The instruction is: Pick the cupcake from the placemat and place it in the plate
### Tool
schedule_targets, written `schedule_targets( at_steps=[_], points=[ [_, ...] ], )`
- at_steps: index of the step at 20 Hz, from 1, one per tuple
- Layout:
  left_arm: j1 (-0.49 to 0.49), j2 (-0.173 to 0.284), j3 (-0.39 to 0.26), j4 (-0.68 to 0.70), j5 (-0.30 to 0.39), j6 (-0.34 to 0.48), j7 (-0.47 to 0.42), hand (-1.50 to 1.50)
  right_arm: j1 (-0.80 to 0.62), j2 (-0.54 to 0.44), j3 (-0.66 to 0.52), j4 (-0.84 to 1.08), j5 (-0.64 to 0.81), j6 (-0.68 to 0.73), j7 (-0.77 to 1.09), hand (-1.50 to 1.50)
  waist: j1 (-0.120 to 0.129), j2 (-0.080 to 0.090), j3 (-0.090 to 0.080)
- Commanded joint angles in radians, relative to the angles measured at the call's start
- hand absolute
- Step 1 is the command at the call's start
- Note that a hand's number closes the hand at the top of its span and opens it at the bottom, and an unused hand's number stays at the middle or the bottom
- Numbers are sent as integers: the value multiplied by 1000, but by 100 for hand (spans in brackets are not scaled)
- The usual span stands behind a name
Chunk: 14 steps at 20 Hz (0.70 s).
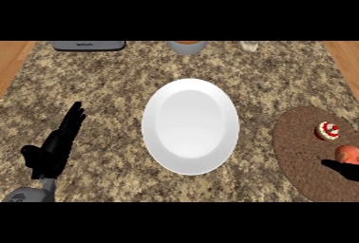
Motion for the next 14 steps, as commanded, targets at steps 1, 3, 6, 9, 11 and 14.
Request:
schedule_targets(
  at_steps=[1,3,6,9,11,14],
  points=[
    [-12,-23,0,-6,-23,33,18,0,69,-99,-1,-83,79,-15,127,-150,-7,-2,-2],
    [-15,-22,1,8,-22,17,18,0,63,-162,14,-60,127,12,178,-150,-2,0,-2],
    [28,-27,-9,-25,-36,23,1,0,81,-205,63,-42,228,18,210,-150,11,0,-1],
    [-8,-45,1,8,-40,23,12,0,70,-297,49,-96,218,117,339,-150,1,0,-1],
    [-20,-16,42,19,-19,-30,16,0,115,-226,77,-96,264,87,335,-150,1,0,-1],
    [-3,-62,13,-26,-55,5,47,0,-1,-219,104,-29,297,133,415,-150,12,1,0]
  ],
)
